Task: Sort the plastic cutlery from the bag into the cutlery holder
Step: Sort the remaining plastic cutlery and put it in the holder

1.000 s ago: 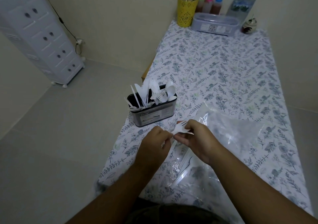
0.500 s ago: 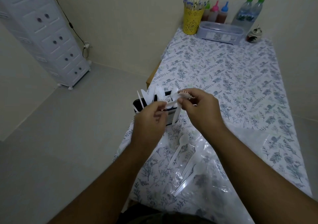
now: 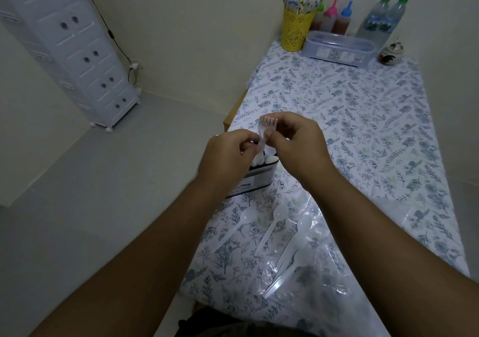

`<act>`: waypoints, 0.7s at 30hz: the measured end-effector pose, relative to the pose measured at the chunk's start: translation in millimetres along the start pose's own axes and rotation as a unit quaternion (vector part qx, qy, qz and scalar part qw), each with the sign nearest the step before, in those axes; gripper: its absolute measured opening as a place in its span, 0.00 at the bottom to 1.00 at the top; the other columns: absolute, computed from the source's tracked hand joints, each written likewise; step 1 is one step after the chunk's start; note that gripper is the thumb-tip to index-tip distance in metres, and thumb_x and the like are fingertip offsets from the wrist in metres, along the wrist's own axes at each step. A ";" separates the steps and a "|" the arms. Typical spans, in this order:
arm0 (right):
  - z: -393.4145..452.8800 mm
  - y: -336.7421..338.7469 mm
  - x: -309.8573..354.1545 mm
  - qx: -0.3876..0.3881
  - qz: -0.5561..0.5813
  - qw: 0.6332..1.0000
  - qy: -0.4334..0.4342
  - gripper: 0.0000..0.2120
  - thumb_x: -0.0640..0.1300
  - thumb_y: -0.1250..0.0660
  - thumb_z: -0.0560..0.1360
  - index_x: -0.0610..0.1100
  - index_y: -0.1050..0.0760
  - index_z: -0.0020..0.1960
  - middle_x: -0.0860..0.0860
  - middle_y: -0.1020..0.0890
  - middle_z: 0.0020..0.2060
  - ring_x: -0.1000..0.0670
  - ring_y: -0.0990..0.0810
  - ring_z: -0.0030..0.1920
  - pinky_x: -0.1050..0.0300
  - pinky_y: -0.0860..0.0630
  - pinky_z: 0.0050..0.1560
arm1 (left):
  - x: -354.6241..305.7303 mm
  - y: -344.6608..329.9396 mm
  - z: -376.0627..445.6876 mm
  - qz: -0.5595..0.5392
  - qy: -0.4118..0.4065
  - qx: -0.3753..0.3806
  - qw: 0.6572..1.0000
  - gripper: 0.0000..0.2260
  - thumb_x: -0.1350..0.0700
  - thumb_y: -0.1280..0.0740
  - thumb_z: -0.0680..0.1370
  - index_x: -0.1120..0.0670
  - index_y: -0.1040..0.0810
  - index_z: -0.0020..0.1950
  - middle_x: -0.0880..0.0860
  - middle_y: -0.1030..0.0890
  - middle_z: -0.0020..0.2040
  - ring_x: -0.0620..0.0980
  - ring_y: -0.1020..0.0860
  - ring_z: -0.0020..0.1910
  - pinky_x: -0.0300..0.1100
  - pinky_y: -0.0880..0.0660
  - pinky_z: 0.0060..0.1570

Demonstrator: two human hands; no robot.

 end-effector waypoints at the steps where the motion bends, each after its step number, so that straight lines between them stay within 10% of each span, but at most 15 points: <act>1: 1.0 -1.7 -4.6 0.002 0.002 1.000 -0.004 0.09 0.39 0.30 0.78 0.49 0.15 0.55 0.55 0.13 0.45 0.55 0.15 0.49 0.47 0.17 0.56 | 3.3 -2.0 1.9 0.008 0.005 0.003 1.000 0.05 0.56 0.29 0.77 0.50 0.15 0.51 0.44 0.15 0.38 0.41 0.19 0.38 0.29 0.25 0.39; 8: 3.2 -10.3 -18.2 -0.009 -0.036 0.999 0.026 0.10 0.39 0.30 0.78 0.55 0.16 0.51 0.53 0.17 0.51 0.56 0.17 0.49 0.50 0.17 0.54 | 14.6 -17.8 9.7 0.060 0.007 0.044 0.997 0.06 0.48 0.29 0.77 0.47 0.14 0.50 0.43 0.15 0.42 0.41 0.19 0.40 0.46 0.19 0.44; 21: -9.6 1.0 -31.3 -0.022 -0.018 0.999 0.022 0.11 0.39 0.36 0.81 0.50 0.17 0.56 0.53 0.17 0.52 0.53 0.15 0.49 0.46 0.17 0.53 | 14.0 -5.5 8.5 -0.036 0.011 0.033 0.999 0.12 0.56 0.26 0.76 0.49 0.18 0.59 0.44 0.16 0.47 0.39 0.18 0.46 0.33 0.22 0.44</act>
Point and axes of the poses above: each hand's wrist, its own z-axis towards the middle knuckle, its own y-axis out of the back of the hand, x = y × z, the point moved 10 cm from there along z, towards the middle knuckle
